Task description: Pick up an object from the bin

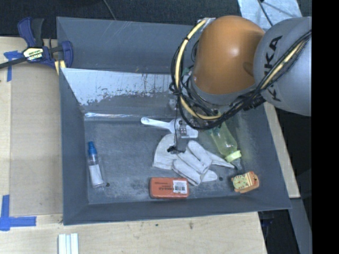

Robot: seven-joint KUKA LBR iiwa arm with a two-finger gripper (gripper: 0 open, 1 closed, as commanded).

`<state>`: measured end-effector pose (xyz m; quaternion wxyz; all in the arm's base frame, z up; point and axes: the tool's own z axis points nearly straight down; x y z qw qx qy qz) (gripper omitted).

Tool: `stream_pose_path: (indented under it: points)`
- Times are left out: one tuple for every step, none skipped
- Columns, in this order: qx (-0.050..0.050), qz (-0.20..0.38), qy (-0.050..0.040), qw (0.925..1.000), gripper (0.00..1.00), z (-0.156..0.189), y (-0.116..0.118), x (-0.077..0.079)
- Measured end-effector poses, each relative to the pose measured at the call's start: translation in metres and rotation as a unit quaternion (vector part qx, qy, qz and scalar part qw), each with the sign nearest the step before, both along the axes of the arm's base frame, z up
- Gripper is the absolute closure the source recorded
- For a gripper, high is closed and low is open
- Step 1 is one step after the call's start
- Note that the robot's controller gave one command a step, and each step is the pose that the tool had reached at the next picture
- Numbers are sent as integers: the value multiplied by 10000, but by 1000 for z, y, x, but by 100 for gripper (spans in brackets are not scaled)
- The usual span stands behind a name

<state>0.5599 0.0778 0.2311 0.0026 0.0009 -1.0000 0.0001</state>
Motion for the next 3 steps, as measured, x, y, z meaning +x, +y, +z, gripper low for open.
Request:
stream_pose_path:
  points:
    - [5,-9,-44,10000,0,5,0,1]
    - [9,728,-83,9973,0,-42,-31,33]
    - [6,1575,-38,9875,0,-71,-60,47]
